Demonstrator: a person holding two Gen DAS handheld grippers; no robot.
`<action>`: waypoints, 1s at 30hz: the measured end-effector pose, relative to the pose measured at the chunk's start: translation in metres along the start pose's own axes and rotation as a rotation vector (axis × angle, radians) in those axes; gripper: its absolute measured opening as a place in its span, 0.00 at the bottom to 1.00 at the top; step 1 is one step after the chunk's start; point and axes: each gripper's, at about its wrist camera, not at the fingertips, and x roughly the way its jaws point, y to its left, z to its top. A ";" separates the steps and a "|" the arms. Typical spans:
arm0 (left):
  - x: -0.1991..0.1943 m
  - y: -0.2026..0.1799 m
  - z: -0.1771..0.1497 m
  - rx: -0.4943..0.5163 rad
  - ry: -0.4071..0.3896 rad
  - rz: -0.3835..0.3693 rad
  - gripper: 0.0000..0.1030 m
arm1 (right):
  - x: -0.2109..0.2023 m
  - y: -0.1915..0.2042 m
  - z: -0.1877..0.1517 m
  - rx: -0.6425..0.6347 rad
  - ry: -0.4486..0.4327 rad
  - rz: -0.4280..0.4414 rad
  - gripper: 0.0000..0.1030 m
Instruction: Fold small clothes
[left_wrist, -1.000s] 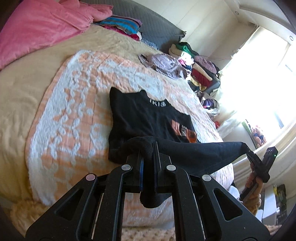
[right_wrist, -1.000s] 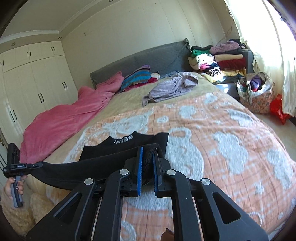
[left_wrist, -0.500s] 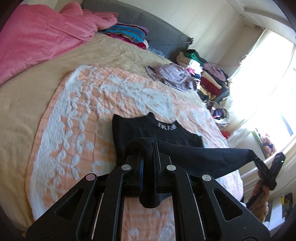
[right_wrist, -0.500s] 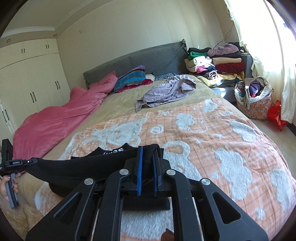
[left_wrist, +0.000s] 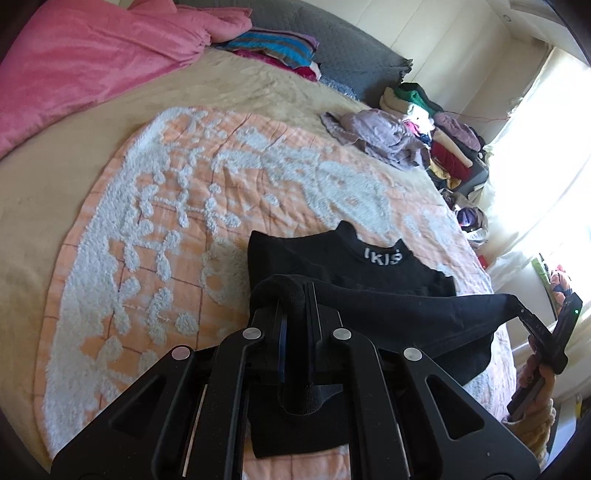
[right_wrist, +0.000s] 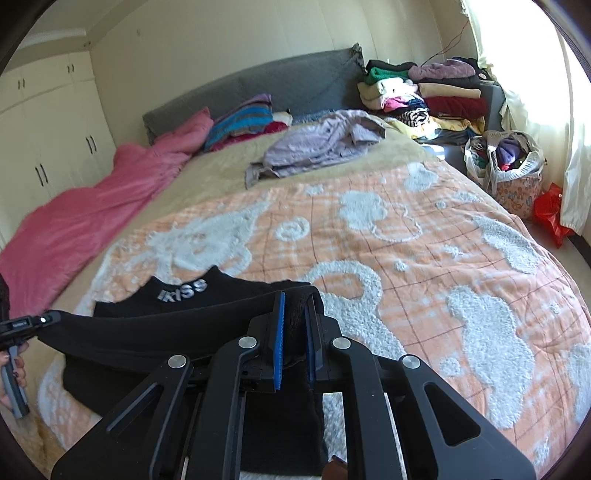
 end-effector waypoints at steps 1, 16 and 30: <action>0.003 0.002 0.000 -0.002 0.003 0.001 0.02 | 0.007 0.001 -0.001 -0.008 0.010 -0.010 0.08; 0.012 0.003 -0.009 0.022 -0.008 0.018 0.09 | 0.034 0.001 -0.025 -0.065 0.045 -0.106 0.27; -0.028 -0.037 -0.027 0.138 -0.075 0.014 0.30 | -0.010 0.046 -0.049 -0.220 -0.018 -0.065 0.30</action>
